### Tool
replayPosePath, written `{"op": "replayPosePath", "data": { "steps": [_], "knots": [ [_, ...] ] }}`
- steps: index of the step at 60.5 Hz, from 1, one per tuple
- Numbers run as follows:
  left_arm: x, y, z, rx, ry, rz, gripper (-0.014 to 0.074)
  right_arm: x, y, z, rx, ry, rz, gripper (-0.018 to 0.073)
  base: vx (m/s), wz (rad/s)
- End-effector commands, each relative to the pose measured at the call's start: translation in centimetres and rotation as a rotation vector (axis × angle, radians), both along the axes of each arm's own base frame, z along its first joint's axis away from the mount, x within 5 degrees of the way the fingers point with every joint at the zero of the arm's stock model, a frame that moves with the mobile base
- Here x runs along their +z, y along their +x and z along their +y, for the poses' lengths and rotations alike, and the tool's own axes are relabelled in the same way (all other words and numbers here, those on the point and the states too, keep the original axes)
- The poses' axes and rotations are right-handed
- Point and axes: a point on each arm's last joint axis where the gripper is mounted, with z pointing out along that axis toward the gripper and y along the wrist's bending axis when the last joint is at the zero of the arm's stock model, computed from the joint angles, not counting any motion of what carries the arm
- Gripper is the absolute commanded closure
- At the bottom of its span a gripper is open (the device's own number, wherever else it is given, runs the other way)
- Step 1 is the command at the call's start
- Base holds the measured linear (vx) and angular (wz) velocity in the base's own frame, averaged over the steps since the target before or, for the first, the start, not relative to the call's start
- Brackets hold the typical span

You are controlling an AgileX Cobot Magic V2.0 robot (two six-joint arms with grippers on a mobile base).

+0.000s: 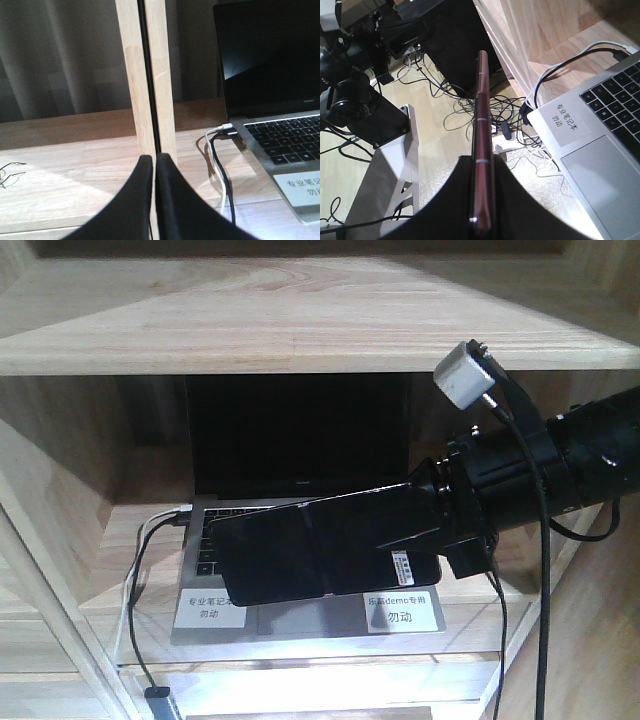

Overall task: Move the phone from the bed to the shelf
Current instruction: 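Raise the phone with the right gripper above the upper shelf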

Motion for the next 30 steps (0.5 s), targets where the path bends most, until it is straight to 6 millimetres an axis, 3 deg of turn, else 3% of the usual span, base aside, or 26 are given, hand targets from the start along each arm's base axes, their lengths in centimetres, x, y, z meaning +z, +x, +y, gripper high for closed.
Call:
{"op": "replayPosePath", "data": {
  "steps": [1, 30],
  "knots": [
    [1.58, -0.12, -0.05, -0.006, -0.009, -0.109, 0.0596, 2.23, -1.21, 0.22, 0.056, 0.099, -0.009, 0.0560, 0.03, -0.01],
    [1.58, -0.12, -0.05, -0.006, -0.009, -0.109, 0.0596, 2.23, -1.21, 0.22, 0.056, 0.099, -0.009, 0.0560, 0.01, 0.00]
  ]
}}
